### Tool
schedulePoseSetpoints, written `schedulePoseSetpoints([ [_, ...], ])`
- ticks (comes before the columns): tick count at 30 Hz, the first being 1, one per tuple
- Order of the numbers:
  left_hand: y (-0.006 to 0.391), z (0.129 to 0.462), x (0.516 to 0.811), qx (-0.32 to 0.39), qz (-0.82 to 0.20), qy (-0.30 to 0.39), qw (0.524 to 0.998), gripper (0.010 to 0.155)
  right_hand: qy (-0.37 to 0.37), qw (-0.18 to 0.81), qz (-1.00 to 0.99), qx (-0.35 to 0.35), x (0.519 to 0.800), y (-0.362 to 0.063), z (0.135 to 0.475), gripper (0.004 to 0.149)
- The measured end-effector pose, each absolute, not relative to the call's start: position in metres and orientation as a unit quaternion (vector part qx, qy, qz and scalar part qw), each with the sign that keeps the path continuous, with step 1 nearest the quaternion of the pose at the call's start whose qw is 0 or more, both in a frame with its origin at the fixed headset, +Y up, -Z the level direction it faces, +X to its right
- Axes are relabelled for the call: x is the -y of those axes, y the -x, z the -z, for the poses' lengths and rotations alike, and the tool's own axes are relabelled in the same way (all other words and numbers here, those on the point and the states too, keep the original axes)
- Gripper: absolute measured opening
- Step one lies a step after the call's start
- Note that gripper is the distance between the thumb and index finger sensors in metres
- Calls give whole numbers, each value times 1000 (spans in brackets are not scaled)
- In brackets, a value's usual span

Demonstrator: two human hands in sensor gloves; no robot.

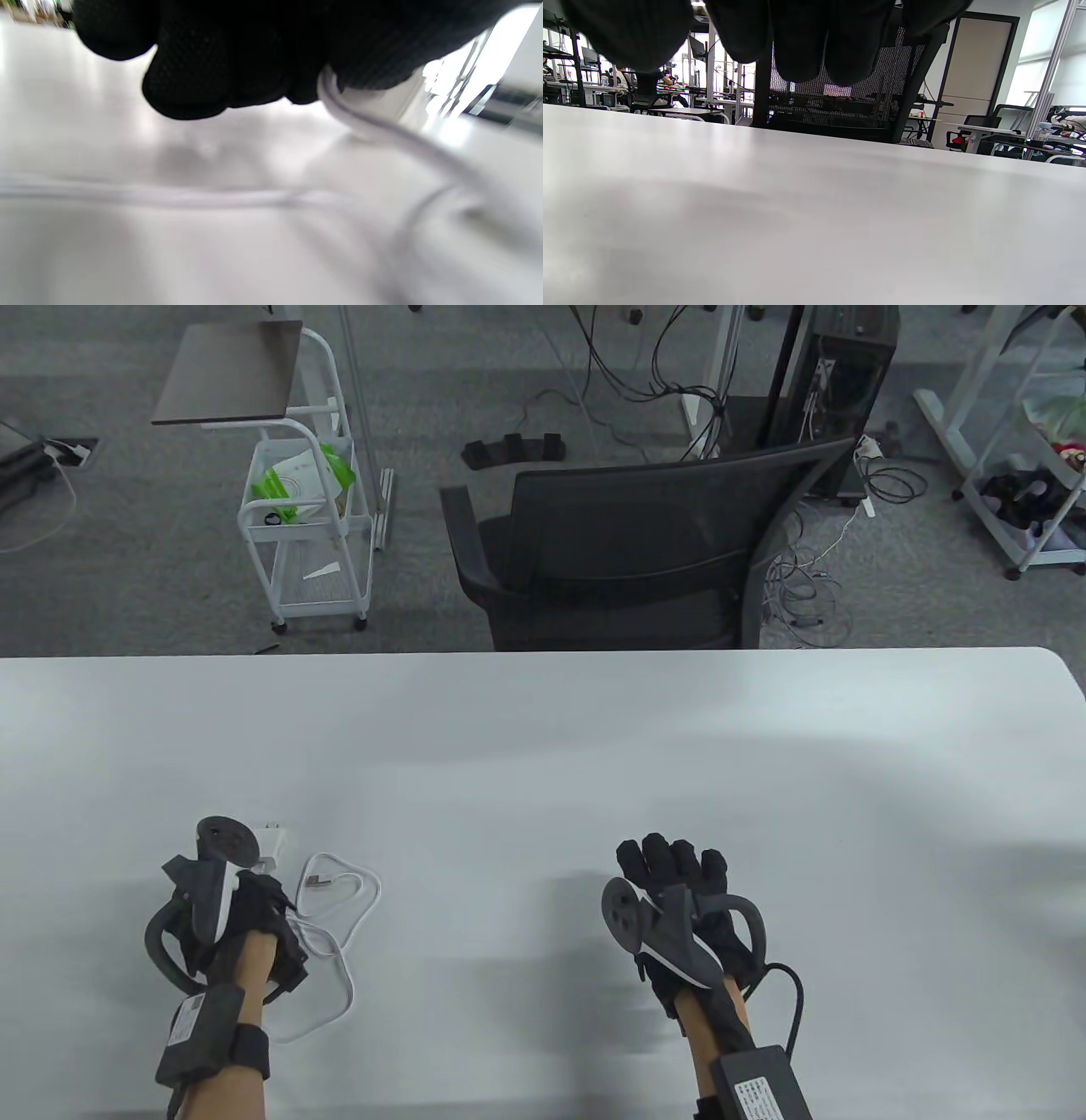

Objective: Remove USB cable from charger head with left hand

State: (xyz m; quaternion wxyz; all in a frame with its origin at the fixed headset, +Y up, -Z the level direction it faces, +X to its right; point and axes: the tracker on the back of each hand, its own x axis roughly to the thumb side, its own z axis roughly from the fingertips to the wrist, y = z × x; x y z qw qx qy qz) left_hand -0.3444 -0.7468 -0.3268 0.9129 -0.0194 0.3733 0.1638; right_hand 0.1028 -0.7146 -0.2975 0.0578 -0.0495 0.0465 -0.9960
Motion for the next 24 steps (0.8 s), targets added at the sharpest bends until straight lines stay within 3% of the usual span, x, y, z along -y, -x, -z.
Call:
schedulePoseSetpoints([
  [7, 294, 314, 699, -225, -252, -66, 939, 40, 58, 54, 996, -50, 712, -100, 296, 70],
  [11, 246, 300, 676, -94, -252, -96, 958, 40, 75, 45, 994, -70, 706, -93, 292, 70],
  [17, 180, 285, 672, 42, -166, -100, 980, 39, 99, 23, 991, -86, 700, -87, 287, 70],
  [24, 142, 275, 679, 107, -143, -84, 980, 39, 153, -56, 986, -40, 704, -71, 282, 76],
])
